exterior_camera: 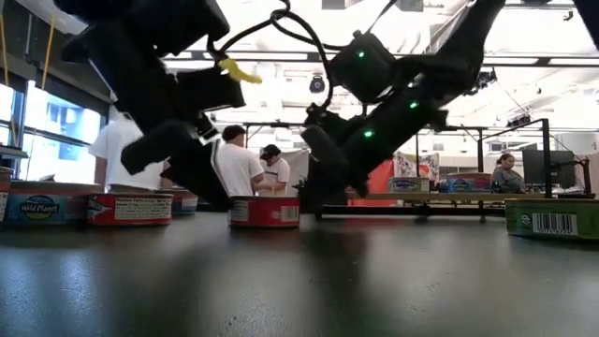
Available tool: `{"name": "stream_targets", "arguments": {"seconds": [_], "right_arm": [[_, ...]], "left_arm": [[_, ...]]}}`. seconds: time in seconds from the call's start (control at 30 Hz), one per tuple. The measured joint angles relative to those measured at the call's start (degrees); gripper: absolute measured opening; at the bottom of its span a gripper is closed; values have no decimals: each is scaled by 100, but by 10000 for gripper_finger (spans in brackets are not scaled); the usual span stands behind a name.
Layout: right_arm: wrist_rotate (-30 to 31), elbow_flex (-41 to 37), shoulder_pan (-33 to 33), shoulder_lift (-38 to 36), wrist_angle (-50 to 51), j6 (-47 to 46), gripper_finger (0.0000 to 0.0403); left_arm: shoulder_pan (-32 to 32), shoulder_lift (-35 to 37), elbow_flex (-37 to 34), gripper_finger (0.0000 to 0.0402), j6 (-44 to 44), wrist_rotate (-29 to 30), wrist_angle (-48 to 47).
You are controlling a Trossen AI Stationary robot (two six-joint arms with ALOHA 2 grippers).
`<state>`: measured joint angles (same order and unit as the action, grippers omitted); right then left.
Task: Stack canned seafood by type on shelf
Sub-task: Put the red tuna can on the shelf aligned with the other red tuna can
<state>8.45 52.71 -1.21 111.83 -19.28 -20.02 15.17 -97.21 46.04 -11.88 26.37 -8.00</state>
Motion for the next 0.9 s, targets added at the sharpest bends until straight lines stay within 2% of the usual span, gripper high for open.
{"name": "stream_targets", "arguments": {"seconds": [0.2, 0.3, 0.4, 0.57, 0.7, 0.8, 0.9], "right_arm": [[-1, -6, -815, -461, 1392, -655, 0], [61, -7, -1291, -666, 1519, -504, 0], [471, -7, -1626, -738, 1626, -259, 0], [1389, -7, -1808, -740, 1977, -339, 0], [2321, -7, -1585, -727, 2384, -816, 0], [2408, -7, -1251, -621, 2338, -883, 0], [2195, -7, -929, -427, 1899, -712, 0]], "left_arm": [[-34, 66, 7, 3, -448, 1542, -69], [-14, 165, 5, 3, -603, 1727, -306], [-11, 276, 5, 3, -601, 1746, -375], [5, 278, 3, 3, -602, 1571, -385], [18, 278, -2, 3, -715, 911, -403], [81, 273, -80, 3, -749, 267, -327], [143, 214, -304, 3, -754, 22, 29]]}}
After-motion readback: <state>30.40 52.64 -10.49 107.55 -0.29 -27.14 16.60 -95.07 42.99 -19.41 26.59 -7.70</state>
